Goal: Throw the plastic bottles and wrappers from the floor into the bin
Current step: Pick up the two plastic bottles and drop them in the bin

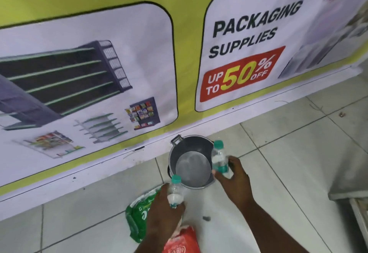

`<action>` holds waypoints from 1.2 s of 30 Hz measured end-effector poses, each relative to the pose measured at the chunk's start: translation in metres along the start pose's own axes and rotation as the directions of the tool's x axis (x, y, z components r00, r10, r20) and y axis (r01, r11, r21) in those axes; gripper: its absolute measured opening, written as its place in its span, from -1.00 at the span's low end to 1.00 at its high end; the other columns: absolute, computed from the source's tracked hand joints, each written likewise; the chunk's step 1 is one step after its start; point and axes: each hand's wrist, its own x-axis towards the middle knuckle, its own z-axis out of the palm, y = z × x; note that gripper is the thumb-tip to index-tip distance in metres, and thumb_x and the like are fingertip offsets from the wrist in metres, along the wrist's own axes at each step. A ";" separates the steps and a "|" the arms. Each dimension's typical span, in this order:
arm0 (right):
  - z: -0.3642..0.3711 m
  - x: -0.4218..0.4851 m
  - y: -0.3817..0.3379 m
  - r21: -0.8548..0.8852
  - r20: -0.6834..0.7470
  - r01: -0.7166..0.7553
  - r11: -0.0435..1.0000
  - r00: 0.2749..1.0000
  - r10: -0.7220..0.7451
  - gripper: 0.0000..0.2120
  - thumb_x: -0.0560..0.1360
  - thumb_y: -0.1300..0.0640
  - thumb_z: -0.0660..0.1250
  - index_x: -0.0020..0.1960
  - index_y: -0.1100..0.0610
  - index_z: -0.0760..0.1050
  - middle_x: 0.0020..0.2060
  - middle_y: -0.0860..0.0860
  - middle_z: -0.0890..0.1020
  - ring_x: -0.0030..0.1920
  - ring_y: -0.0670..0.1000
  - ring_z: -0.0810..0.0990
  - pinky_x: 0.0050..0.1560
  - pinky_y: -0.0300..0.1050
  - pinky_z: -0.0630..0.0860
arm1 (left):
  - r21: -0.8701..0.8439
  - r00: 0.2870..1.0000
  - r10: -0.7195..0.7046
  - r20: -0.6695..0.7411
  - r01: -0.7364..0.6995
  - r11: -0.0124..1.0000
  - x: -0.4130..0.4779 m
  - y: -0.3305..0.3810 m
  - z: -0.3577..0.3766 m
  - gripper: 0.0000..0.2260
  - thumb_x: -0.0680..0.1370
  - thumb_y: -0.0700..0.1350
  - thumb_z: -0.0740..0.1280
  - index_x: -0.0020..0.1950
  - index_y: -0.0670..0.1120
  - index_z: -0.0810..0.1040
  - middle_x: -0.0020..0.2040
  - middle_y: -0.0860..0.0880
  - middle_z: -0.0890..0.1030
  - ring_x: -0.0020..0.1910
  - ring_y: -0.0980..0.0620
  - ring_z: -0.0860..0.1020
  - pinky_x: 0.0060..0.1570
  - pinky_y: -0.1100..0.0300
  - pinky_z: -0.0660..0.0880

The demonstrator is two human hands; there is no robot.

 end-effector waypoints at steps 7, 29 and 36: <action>0.022 0.021 -0.011 -0.098 0.076 0.022 0.995 0.997 -0.015 -0.23 0.34 0.09 0.56 0.43 0.01 0.24 0.32 -0.04 0.48 0.27 0.08 0.48 0.19 -0.10 0.40 | 0.008 0.999 -0.002 -0.046 0.002 1.000 0.005 -0.028 -0.029 -0.46 0.34 0.01 0.54 0.26 0.12 0.42 0.03 0.07 0.65 -0.03 -0.01 0.60 0.00 0.11 0.52; -0.057 0.041 0.019 -0.398 0.130 0.214 0.892 0.976 -0.176 -0.28 0.47 -0.06 0.40 0.50 -0.02 0.13 0.48 -0.05 0.31 0.43 0.01 0.32 0.36 -0.12 0.25 | 0.320 0.965 0.260 -0.037 -0.235 0.918 0.098 0.074 0.021 -0.24 0.28 0.41 0.38 0.35 0.08 0.28 0.20 -0.10 0.60 0.20 -0.18 0.51 0.17 -0.08 0.44; -0.050 0.027 0.034 -0.412 0.202 0.206 0.888 0.971 -0.132 -0.29 0.48 -0.06 0.39 0.51 -0.04 0.11 0.48 -0.06 0.30 0.43 0.00 0.30 0.36 -0.14 0.23 | 0.302 0.985 0.170 -0.035 -0.152 0.941 0.085 0.020 -0.005 -0.10 0.37 0.36 0.37 0.54 0.03 0.02 0.54 -0.10 0.24 0.53 -0.13 0.09 0.43 -0.18 0.16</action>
